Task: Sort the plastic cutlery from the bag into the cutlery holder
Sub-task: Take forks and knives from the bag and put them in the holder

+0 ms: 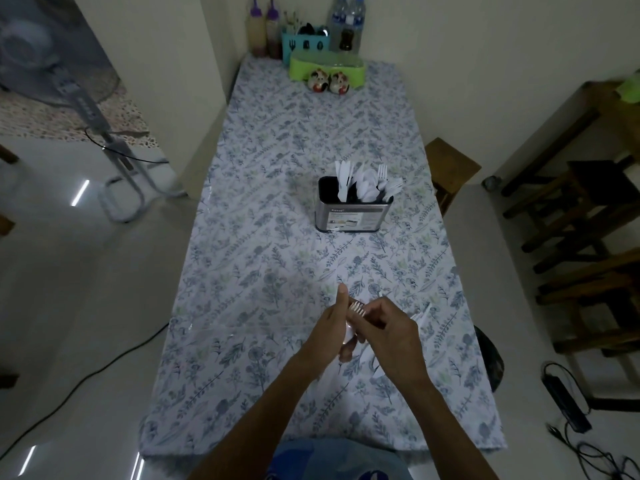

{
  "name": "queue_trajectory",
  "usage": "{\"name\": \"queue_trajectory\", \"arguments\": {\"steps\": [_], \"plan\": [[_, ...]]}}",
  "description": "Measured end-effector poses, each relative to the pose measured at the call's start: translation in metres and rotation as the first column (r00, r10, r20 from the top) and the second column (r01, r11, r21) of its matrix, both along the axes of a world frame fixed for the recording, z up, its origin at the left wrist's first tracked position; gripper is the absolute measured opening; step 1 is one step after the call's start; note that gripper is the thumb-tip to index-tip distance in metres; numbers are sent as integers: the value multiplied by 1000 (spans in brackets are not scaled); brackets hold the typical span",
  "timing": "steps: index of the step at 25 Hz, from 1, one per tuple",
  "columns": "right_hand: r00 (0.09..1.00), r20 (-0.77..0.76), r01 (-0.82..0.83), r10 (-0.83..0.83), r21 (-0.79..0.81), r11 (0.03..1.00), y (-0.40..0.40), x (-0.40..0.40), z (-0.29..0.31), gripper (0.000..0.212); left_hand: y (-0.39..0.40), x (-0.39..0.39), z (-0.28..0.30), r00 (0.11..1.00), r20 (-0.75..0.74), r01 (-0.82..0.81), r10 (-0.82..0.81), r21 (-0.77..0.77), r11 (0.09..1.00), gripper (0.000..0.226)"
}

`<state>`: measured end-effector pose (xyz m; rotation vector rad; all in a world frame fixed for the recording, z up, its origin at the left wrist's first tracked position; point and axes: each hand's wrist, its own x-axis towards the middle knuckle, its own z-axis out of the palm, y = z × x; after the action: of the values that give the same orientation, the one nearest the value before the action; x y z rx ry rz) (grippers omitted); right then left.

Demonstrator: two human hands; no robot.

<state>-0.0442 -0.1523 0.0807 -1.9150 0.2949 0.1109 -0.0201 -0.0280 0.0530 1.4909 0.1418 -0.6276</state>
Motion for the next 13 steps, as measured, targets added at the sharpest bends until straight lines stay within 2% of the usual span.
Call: {"name": "queue_trajectory", "arguments": {"steps": [2, 4, 7, 10, 13], "plan": [[998, -46, -51, 52, 21, 998, -6, 1, 2, 24, 0, 0, 0, 999, 33, 32, -32, -18, 999, 76], [977, -91, -189, 195, 70, 979, -13, 3, 4, 22, 3, -1, -5, 997, 49, 60, -60, -8, 998, 70], [933, -99, -339, 346, 73, 938, -21, 6, 2, 16, 5, -5, -14, 998, 27, 61, -63, 90, 994, 73], [911, -86, -401, 404, 46, 915, -24, 9, -1, 18, 6, -3, -23, 996, 20, 90, -92, 104, 991, 79], [894, -127, -419, 430, 105, 902, -23, 10, -8, 12, 10, -7, -38, 989, 63, 127, -135, 118, 985, 78]]}}
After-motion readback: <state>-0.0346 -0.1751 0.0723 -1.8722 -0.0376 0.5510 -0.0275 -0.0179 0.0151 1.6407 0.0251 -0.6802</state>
